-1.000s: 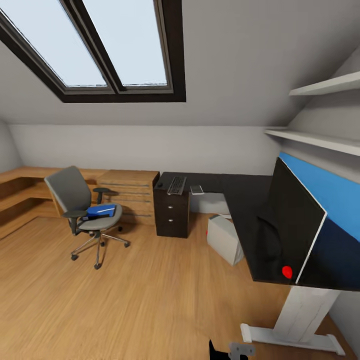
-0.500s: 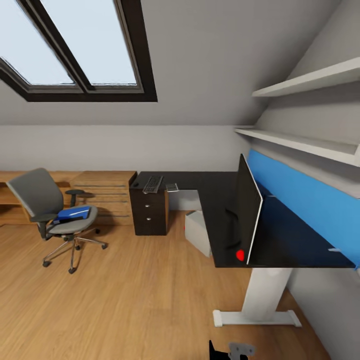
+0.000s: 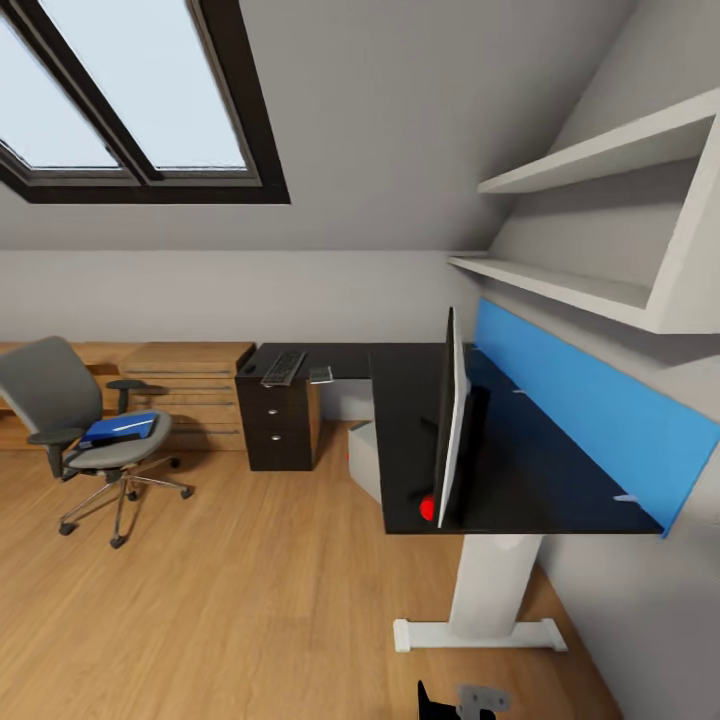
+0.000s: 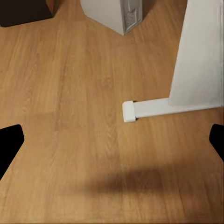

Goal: In the bedroom, organize the workspace by keeping the computer under the desk, ensuring the monitor is on the desk, placing the keyboard on the desk next to the monitor, placing the mouse on the desk next to the keyboard, moving the folder from the swivel chair onto the desk next to the mouse, stacking the notebook on top of the folder with the pen on top of the notebook, and positioning the swivel chair next to the desk.

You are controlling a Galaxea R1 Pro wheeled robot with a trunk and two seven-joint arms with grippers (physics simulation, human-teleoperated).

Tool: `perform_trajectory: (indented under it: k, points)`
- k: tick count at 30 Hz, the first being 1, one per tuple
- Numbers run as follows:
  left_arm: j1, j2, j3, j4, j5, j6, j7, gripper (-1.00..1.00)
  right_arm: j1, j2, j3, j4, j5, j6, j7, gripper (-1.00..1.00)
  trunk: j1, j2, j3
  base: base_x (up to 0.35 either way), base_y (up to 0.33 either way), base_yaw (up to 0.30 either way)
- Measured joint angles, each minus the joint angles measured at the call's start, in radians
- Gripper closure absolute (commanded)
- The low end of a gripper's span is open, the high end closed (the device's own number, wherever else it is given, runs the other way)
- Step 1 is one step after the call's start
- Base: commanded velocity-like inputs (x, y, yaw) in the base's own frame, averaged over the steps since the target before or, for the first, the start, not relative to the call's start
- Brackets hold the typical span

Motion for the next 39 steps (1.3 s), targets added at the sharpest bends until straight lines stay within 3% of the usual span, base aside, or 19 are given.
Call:
perform_trajectory:
  k: [6,24,26,27,35,36,39]
  points:
    - [0.000,0.000,-0.002,-0.001,-0.006,-0.001,0.000,-1.00,0.000,0.000,0.000,0.000,0.000,0.001,0.000,-1.00,0.000,0.000,0.000,0.000,-0.103,0.000]
    - [0.000,0.004,-0.003,0.000,-0.004,0.029,-0.006,-1.00,0.000,-0.001,-0.002,-0.001,0.000,0.001,0.000,-1.00,-0.069,0.126,0.056,0.000,-0.005,0.000]
    - [-0.001,0.010,-0.002,0.001,-0.003,0.052,-0.018,-1.00,0.000,-0.001,-0.003,-0.001,0.000,0.001,0.000,-1.00,-0.077,0.140,0.063,0.000,0.000,0.000]
    - [-0.001,0.032,0.000,0.002,0.000,0.084,-0.058,-1.00,0.000,-0.002,-0.003,-0.001,0.000,0.001,0.000,-1.00,-0.080,0.147,0.066,0.000,0.000,0.000]
    - [-0.002,0.079,0.003,0.003,0.017,0.108,-0.125,-1.00,0.000,-0.006,-0.006,-0.001,-0.002,0.000,-0.001,-1.00,-0.111,0.203,0.091,0.000,0.000,0.000]
    - [-0.002,0.104,0.004,0.003,0.055,0.109,-0.132,-1.00,0.000,-0.014,-0.009,0.000,-0.002,-0.008,-0.001,-1.00,-0.115,0.210,0.094,0.000,0.000,0.000]
    - [-0.002,0.115,0.003,0.002,0.069,0.109,-0.134,-1.00,0.000,-0.028,-0.012,0.000,-0.003,-0.021,-0.002,-1.00,-0.127,0.231,0.104,0.000,0.000,0.000]
